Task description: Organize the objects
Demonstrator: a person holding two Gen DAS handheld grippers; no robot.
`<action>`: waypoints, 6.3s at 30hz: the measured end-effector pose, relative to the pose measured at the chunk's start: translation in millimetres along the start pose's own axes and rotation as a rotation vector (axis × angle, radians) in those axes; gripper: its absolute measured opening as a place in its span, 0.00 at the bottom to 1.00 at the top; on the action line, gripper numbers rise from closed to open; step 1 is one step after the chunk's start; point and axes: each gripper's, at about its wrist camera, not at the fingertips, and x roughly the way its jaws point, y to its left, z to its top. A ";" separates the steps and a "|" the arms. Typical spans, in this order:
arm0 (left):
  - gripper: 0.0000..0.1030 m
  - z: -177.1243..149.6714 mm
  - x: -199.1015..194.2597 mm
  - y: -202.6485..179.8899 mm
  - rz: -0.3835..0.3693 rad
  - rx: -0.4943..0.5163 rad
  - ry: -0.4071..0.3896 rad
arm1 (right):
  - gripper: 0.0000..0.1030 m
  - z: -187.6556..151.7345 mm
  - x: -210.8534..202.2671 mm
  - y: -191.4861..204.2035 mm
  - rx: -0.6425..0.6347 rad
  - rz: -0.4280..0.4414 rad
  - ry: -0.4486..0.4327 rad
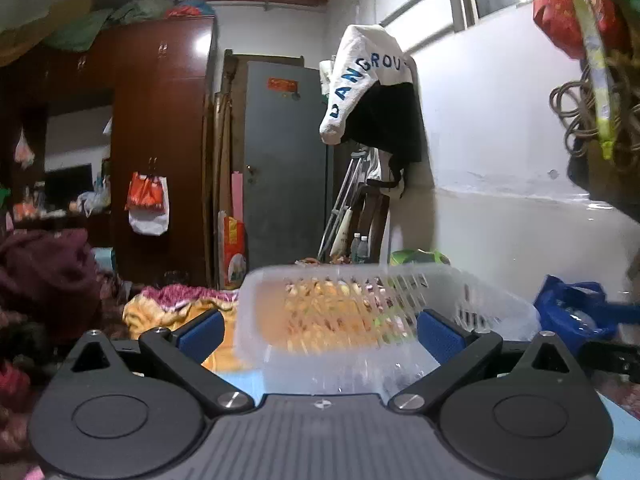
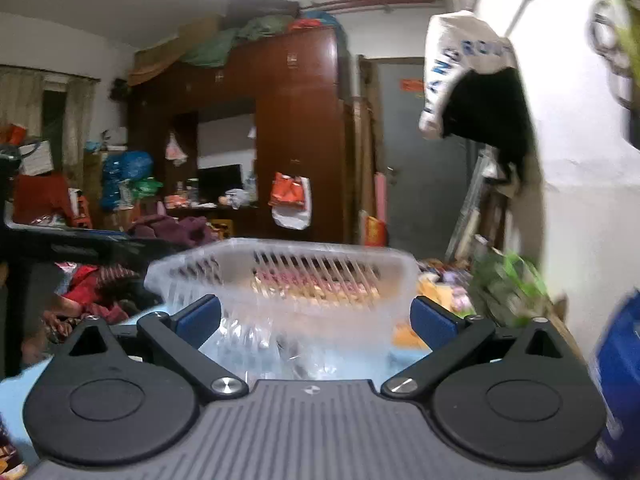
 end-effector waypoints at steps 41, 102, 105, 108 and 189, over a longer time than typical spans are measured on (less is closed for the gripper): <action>0.83 -162.4 -89.7 -56.4 -0.004 0.084 0.036 | 0.41 -118.2 -42.8 44.6 -0.044 0.129 0.052; 0.84 -96.9 -87.3 -63.4 -0.118 0.047 -0.037 | 1.00 -78.0 -42.1 9.3 0.028 -0.011 0.030; 0.85 -119.2 -98.0 -78.1 -0.153 0.062 -0.026 | 1.00 -96.8 -49.9 3.1 0.095 0.020 0.009; 0.85 -133.0 -96.6 -90.3 -0.184 0.076 0.000 | 1.00 -101.1 -45.8 5.4 0.081 0.033 0.005; 0.90 -120.9 -65.9 51.7 -0.038 0.013 0.097 | 0.89 -75.3 1.5 -14.5 0.000 -0.111 0.240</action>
